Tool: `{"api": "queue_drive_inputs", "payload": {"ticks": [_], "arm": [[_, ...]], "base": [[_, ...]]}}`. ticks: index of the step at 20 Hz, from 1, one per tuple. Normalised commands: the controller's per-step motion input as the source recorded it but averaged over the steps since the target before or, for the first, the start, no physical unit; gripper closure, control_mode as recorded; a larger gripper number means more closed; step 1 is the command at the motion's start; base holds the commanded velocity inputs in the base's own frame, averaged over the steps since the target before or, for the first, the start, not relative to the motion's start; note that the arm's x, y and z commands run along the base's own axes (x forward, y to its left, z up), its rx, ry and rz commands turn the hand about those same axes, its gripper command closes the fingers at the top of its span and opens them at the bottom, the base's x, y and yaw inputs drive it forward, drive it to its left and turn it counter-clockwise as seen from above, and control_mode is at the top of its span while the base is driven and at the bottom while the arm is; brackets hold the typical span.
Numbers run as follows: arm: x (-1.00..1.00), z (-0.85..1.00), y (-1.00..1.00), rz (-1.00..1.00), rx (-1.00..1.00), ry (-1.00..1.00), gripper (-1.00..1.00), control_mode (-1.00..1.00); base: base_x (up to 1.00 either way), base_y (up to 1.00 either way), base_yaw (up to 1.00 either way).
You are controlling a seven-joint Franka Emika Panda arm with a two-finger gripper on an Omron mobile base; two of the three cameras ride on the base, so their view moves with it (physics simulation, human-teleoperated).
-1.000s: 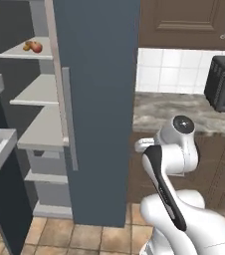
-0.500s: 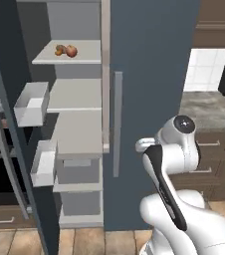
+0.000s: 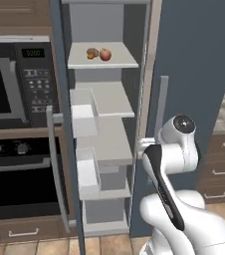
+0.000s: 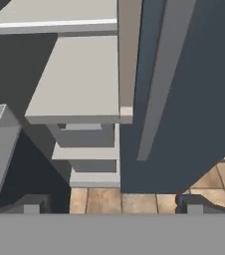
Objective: Take the peach, carrot, and mushroom from the freezer and place them in the bowl on the counter.
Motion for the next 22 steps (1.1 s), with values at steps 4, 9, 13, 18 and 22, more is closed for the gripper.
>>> {"api": "queue_drive_inputs", "payload": {"ticks": [4,9,13,18,22], "arm": [[0.0,0.0,0.0,0.0,0.0,0.0,-1.0,1.0],[0.0,0.0,0.0,0.0,0.0,0.0,-1.0,1.0],[0.0,0.0,0.0,0.0,0.0,0.0,-1.0,1.0],[0.0,0.0,0.0,0.0,0.0,0.0,-1.0,1.0],[0.0,0.0,0.0,0.0,0.0,0.0,-1.0,1.0]], "base": [[0.72,0.13,-0.09],[0.29,0.59,-0.01],[0.24,0.51,0.0],[0.68,0.08,-0.02],[0.76,0.0,0.0]]}}
